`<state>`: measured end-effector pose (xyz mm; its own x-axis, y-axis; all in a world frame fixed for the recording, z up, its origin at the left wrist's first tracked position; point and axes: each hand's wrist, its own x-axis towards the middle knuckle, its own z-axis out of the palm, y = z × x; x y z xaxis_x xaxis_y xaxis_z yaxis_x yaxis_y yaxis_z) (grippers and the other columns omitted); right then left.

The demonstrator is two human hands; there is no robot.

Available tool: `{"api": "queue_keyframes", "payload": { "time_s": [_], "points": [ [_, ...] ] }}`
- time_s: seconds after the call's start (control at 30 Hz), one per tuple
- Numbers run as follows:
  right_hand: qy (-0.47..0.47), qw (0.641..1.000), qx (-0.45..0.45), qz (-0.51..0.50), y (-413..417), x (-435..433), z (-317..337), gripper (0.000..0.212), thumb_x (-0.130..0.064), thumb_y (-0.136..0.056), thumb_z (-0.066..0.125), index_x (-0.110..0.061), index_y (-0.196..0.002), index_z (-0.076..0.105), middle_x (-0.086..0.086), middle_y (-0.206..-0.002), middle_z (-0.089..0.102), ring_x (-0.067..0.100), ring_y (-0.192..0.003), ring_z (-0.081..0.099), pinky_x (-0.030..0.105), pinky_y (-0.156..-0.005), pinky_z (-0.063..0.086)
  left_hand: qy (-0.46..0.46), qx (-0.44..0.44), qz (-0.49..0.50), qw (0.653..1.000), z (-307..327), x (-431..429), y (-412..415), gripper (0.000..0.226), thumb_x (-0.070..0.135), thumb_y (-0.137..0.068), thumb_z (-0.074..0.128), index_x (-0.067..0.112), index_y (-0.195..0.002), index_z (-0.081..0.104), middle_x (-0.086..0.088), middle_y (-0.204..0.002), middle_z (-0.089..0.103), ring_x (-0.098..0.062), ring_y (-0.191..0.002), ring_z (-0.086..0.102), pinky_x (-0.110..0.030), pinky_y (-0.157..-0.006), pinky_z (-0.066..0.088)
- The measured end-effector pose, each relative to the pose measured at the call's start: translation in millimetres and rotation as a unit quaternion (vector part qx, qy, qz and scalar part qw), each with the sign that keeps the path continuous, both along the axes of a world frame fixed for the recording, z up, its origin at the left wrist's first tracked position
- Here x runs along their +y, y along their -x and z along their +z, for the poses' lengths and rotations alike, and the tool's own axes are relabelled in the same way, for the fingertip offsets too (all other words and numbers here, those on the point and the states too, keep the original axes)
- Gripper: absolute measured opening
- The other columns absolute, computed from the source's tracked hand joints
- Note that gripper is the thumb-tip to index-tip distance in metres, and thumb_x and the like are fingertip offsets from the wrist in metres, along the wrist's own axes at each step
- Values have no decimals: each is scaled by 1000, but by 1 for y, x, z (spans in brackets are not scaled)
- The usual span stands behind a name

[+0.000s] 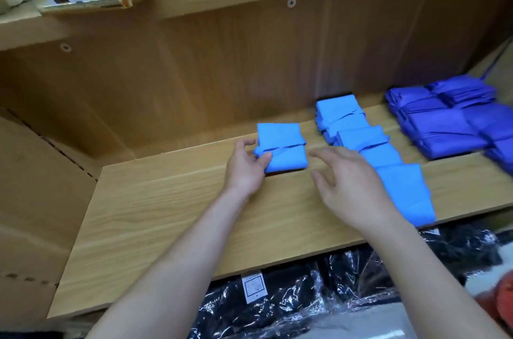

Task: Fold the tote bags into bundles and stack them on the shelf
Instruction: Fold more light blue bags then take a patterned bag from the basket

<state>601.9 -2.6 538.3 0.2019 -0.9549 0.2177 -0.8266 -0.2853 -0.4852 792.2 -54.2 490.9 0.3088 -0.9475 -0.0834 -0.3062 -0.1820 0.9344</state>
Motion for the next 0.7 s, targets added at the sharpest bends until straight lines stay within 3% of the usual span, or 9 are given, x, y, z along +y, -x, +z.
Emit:
{"api": "queue_keyframes", "payload": {
  "time_s": [0.1, 0.2, 0.33, 0.47, 0.7],
  "points": [
    [27, 997, 32, -57, 33, -24, 8, 37, -24, -90, 59, -20, -127, 60, 8, -124, 61, 36, -113, 51, 45, -94, 45, -4, -39, 16, 999, -12, -14, 1, 33, 26, -87, 70, 33, -106, 45, 5, -63, 61, -28, -73, 68, -50, -80, 55],
    [0, 994, 71, -85, 59, -51, 10, 39, -24, -90, 60, -20, -129, 59, 13, -121, 61, 39, -110, 51, 42, -93, 42, 5, -42, 25, 999, -18, -23, 3, 31, 28, -86, 71, 34, -105, 46, 7, -61, 62, -25, -66, 69, -49, -78, 56],
    [-41, 991, 92, -88, 69, -75, 6, 41, -25, -90, 59, -22, -131, 57, 13, -124, 60, 38, -113, 52, 39, -94, 41, 2, -83, 8, 996, -17, -36, 7, 26, 31, -86, 70, 30, -104, 51, 4, -62, 64, -25, -70, 69, -46, -77, 56],
    [-49, 992, 90, -75, 68, -84, 1, 41, -26, -89, 58, -24, -129, 58, 12, -122, 61, 36, -111, 55, 39, -91, 42, -2, -164, -1, 986, -8, -46, 12, 29, 33, -86, 70, 20, -108, 57, 6, -64, 61, -21, -72, 62, -32, -68, 47],
    [-53, 991, 84, -85, 70, -89, -2, 41, -32, -91, 58, -26, -132, 55, 8, -126, 58, 32, -116, 51, 36, -90, 42, -14, -268, -13, 963, -1, -50, 16, 31, 42, -88, 65, 23, -112, 58, 11, -59, 57, -21, -79, 63, -31, -62, 39]
  ]
}}
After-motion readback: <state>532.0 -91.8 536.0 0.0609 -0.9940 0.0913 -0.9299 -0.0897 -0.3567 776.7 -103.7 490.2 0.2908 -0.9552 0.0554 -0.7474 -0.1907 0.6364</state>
